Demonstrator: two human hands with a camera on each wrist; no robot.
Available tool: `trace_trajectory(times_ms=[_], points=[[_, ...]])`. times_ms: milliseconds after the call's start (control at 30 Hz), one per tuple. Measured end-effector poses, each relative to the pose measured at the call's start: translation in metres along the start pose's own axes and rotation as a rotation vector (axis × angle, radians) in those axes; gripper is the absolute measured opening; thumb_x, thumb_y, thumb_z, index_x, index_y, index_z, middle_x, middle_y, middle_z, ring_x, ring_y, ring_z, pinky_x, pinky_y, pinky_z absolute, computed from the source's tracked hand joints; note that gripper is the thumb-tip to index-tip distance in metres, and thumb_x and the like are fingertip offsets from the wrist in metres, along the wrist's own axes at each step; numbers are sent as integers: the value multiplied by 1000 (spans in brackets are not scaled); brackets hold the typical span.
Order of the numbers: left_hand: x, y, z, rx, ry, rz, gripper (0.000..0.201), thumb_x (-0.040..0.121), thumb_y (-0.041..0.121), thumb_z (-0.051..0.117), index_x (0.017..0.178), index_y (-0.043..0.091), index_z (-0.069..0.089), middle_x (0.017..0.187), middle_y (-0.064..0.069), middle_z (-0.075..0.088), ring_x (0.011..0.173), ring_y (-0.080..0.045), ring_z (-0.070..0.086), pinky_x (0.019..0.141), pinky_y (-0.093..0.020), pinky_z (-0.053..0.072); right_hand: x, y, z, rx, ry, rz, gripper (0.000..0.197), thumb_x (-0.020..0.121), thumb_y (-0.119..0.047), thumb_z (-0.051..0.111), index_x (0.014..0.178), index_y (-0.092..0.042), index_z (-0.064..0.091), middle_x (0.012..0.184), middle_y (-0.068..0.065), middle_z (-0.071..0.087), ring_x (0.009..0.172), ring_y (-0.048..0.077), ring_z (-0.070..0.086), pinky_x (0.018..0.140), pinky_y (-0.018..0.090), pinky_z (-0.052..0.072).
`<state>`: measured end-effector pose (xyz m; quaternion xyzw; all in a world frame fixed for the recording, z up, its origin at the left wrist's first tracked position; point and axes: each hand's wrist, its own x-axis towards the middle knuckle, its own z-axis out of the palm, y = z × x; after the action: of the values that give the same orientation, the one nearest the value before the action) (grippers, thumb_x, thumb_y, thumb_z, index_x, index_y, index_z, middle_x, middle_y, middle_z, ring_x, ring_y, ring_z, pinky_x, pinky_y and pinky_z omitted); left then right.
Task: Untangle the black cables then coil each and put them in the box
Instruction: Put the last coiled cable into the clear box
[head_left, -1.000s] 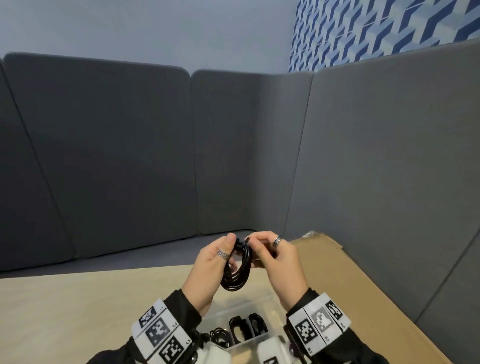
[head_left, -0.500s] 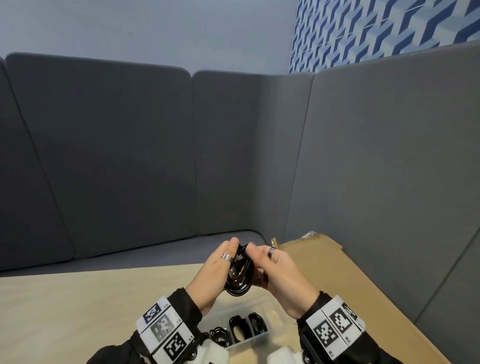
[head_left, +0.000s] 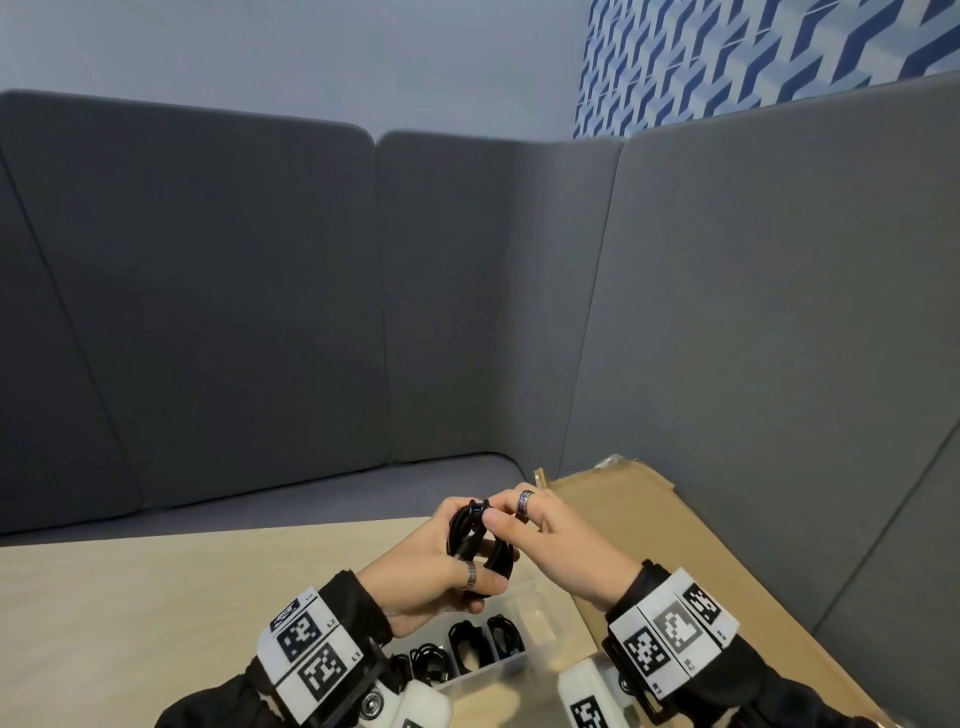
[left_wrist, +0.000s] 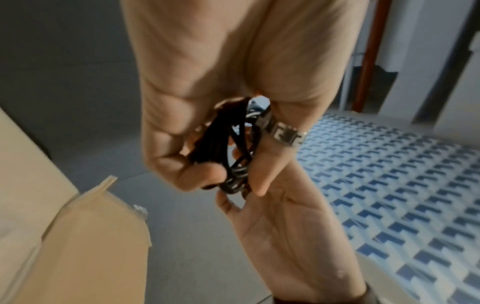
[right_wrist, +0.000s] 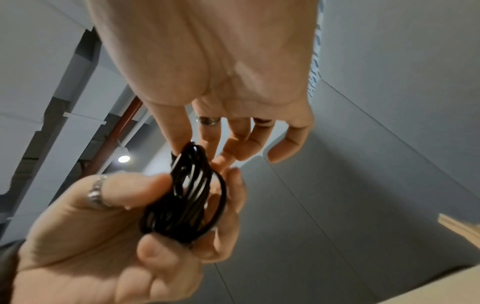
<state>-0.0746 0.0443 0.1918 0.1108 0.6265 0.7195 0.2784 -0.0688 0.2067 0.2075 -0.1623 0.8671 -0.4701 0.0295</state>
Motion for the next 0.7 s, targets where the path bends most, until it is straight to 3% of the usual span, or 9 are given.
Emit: trace_trajectory(times_ms=[133, 200, 267, 333, 400, 467, 533, 600, 700], points=[[0, 2, 0, -75, -70, -57, 58, 58, 14, 78, 112, 20, 55, 83, -2, 62, 71, -14, 55, 60, -28, 43, 4, 7, 4, -28, -15, -16, 13, 96, -34, 47, 94, -31, 60, 82, -13, 45, 96, 16, 44, 90, 26, 36], [0, 0, -1, 9, -82, -43, 47, 61, 19, 79, 105, 23, 62, 83, 0, 60, 77, -14, 58, 65, -31, 48, 5, 9, 8, -18, -56, -22, 11, 95, -33, 48, 93, -35, 59, 85, -12, 46, 97, 15, 44, 91, 23, 34], [0, -7, -3, 9, -81, -29, 36, 70, 9, 74, 103, 19, 64, 80, -1, 61, 76, -15, 62, 71, -37, 54, 5, 7, 10, -64, -117, -39, 16, 96, -30, 47, 88, -41, 55, 87, -14, 45, 105, 15, 43, 90, 15, 30], [0, -15, -5, -36, -58, -8, 32, 77, -6, 66, 103, 12, 62, 75, -3, 59, 68, -15, 60, 64, -33, 56, 7, 3, 10, -129, -186, -41, 21, 97, -29, 45, 83, -43, 52, 86, -15, 43, 108, 16, 41, 90, 14, 26], [-2, -21, -6, -44, -27, 25, 27, 82, -8, 60, 102, 10, 60, 70, -2, 57, 61, -12, 52, 54, -25, 48, 10, 1, 10, -187, -248, -29, 22, 98, -28, 43, 85, -33, 60, 86, -14, 42, 100, 9, 40, 91, 22, 24], [-2, -23, -7, 26, 32, 67, 23, 83, -2, 62, 101, 11, 59, 65, 2, 53, 55, -10, 46, 48, -21, 41, 13, -2, 12, -192, -287, -34, 24, 99, -24, 42, 98, -15, 64, 90, -9, 49, 95, 3, 44, 95, 26, 27], [3, -30, -11, 194, 167, 110, 26, 79, 0, 65, 101, 9, 55, 66, 1, 52, 48, -9, 42, 42, -22, 36, 15, -4, 20, -172, -271, -24, 25, 99, -20, 42, 111, -10, 61, 106, 4, 59, 103, 12, 53, 100, 32, 37], [7, -38, -18, 318, 308, 128, 34, 73, -3, 62, 102, 9, 48, 72, -2, 54, 43, -4, 44, 41, -21, 34, 12, -7, 33, -219, -203, 8, 27, 96, -20, 44, 120, -13, 56, 115, 6, 58, 103, 15, 55, 92, 28, 43], [8, -53, -27, 413, 351, 134, 43, 72, 0, 62, 106, 15, 42, 72, 3, 60, 45, 4, 50, 46, -13, 39, 3, -4, 54, -206, -103, 22, 35, 91, -31, 51, 126, -25, 48, 109, -4, 57, 94, 6, 53, 76, 14, 41]])
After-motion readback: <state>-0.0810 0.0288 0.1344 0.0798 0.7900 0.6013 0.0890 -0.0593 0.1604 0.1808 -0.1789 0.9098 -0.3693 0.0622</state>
